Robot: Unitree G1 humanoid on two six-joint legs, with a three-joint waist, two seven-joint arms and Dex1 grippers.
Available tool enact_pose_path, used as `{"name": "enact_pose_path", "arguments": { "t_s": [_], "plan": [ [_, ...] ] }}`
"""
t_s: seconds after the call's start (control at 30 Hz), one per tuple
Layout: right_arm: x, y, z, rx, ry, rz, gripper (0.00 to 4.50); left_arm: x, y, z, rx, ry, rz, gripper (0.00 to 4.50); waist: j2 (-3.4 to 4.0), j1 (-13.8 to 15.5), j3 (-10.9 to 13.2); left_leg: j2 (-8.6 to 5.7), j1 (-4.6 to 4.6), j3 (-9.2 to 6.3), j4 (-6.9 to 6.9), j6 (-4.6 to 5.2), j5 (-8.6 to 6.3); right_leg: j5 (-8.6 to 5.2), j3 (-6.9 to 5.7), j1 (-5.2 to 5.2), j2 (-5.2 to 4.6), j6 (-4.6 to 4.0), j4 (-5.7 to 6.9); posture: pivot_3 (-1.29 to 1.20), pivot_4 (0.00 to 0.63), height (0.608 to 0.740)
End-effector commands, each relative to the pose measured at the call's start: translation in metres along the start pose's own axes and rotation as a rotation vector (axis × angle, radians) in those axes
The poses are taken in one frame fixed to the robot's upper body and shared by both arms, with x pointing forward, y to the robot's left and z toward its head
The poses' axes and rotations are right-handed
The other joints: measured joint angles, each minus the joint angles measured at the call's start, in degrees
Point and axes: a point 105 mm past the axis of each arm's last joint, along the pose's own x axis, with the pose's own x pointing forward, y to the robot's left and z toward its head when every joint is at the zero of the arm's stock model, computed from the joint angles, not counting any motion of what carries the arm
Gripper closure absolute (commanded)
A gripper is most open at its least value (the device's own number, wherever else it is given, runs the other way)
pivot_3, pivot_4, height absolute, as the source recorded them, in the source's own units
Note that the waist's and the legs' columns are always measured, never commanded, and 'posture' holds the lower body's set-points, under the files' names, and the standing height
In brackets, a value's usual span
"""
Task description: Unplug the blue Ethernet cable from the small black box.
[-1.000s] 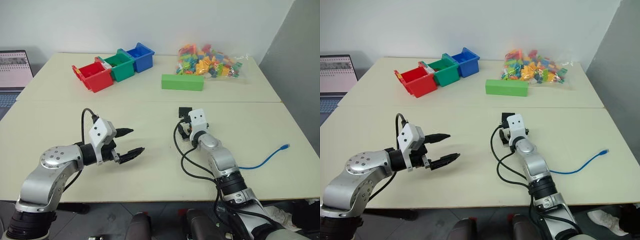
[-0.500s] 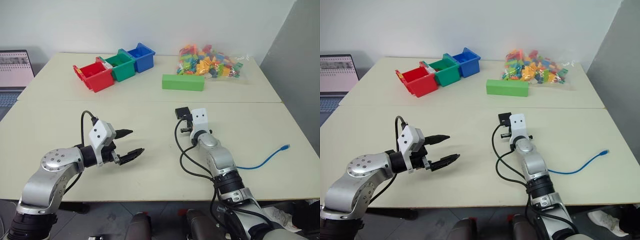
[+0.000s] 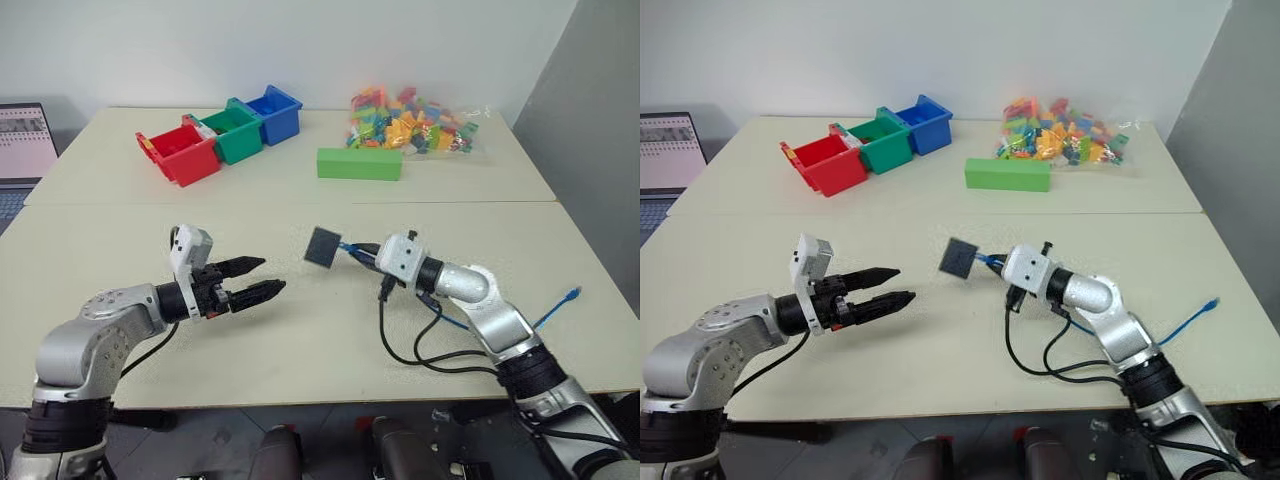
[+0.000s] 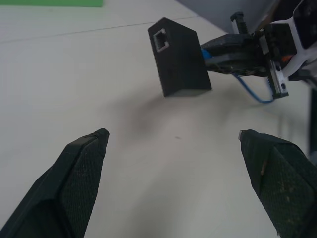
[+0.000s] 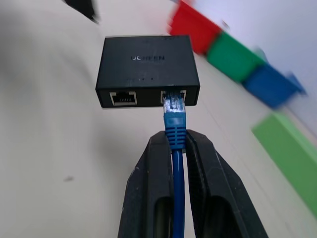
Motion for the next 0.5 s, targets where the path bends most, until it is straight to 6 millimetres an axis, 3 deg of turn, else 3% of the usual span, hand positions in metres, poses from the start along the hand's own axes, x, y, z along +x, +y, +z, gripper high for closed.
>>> {"name": "enact_pose_path", "arguments": {
  "t_s": [0.03, 0.2, 0.43, 0.5],
  "plan": [
    [-0.003, -0.002, 0.043, -0.169, -0.149, 0.129, 4.39, -0.003, -0.021, 0.017, -0.035, -0.006, -0.144, 0.00, 0.00, 0.10, 0.01, -0.01, -0.01, -0.01, 0.00, 0.00, 0.00, 0.00, -0.02, 0.00, 0.00, -0.01, 0.00, 0.00, 0.150, 0.740],
    [-0.005, 0.002, 0.054, -0.250, -0.176, 0.204, 4.41, 0.001, -0.035, 0.018, -0.058, 0.030, -0.219, 0.00, -0.01, 0.31, 0.01, -0.02, -0.01, -0.07, 0.01, 0.00, 0.00, 0.02, -0.05, 0.02, -0.02, -0.05, 0.00, 0.00, 0.150, 0.740],
    [-0.006, 0.000, 0.053, -0.266, -0.159, 0.215, 4.41, 0.005, -0.039, 0.020, -0.094, 0.013, -0.237, 0.00, 0.00, 0.39, 0.01, -0.03, 0.00, -0.08, 0.01, -0.01, 0.00, 0.05, -0.03, 0.02, -0.05, -0.09, 0.01, 0.00, 0.150, 0.740],
    [-0.005, -0.002, 0.053, -0.261, -0.159, 0.205, 4.41, 0.005, -0.039, 0.019, -0.106, 0.003, -0.237, 0.39, -0.01, 0.40, 0.01, -0.03, 0.00, -0.07, 0.01, -0.01, 0.01, 0.06, -0.03, 0.02, -0.05, -0.10, 0.01, 0.00, 0.150, 0.740]
  ]
}}
